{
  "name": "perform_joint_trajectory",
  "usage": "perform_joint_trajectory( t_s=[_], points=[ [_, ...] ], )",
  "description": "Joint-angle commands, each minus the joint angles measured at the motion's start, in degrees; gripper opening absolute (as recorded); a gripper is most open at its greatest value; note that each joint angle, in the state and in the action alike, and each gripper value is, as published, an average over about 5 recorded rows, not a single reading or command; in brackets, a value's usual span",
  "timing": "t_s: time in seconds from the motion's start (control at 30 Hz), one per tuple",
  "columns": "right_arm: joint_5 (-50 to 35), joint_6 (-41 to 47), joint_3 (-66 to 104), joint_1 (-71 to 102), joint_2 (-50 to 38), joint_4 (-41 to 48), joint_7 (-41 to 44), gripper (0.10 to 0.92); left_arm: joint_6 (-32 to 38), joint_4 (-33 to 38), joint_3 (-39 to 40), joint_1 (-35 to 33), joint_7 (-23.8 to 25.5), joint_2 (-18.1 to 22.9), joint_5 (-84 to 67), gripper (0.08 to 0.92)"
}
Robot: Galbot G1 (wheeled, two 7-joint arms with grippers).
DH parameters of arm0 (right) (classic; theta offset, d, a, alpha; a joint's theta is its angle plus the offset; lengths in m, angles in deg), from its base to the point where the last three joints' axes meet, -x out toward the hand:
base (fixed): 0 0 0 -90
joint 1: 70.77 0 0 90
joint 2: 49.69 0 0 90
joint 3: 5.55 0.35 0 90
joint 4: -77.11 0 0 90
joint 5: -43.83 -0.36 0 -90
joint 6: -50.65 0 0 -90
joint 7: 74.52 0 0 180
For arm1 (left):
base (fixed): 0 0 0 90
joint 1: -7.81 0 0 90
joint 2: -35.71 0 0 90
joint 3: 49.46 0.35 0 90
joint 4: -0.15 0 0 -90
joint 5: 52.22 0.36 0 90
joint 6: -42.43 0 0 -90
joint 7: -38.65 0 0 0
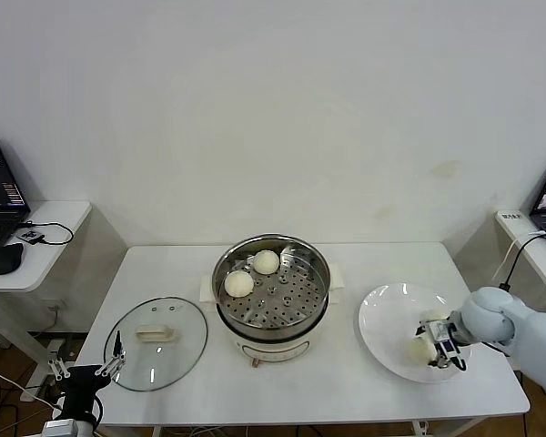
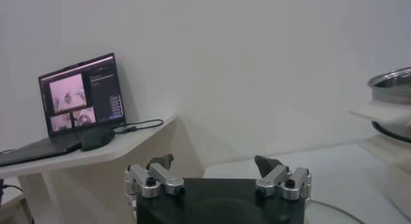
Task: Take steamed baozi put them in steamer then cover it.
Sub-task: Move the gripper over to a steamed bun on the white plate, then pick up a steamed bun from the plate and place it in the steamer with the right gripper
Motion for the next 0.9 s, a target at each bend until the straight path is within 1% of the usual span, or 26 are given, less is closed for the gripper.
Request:
perform_joint_trajectory(
  t_s=[0.03,0.33,0.5,0.7,0.9],
  points=[
    [0.4,0.6,0.3,0.7,0.9,0.8,-0.3,0.644,0.0,0.2,-0.1,-0.2,0.0,0.0,0.1,0.823],
    [-1.5,0.9,0.3,-2.6,-0.1,-0.2,0.8,0.561,0.0,0.5,0.1,-0.2,0.0,0.2,0.1,0.823],
    [-6.5,1.7,-1.2,-10.5,-1.6,-1.8,3.2,0.560,0.0,0.6,0.1,-0.1,0.0,0.0,0.1,0.823],
    [-12.5,2.5,-5.0,-24.0,-2.4,-2.8,5.8,0.565,0.0,0.9,0.3,-0.1,0.0,-0.3,0.1,0.823],
    [-18.3,3.3,-11.9,-39.1,0.3,-1.5,6.1,0.568,0.0,1.1,0.5,0.0,0.0,-0.7,0.0,0.823]
  ],
)
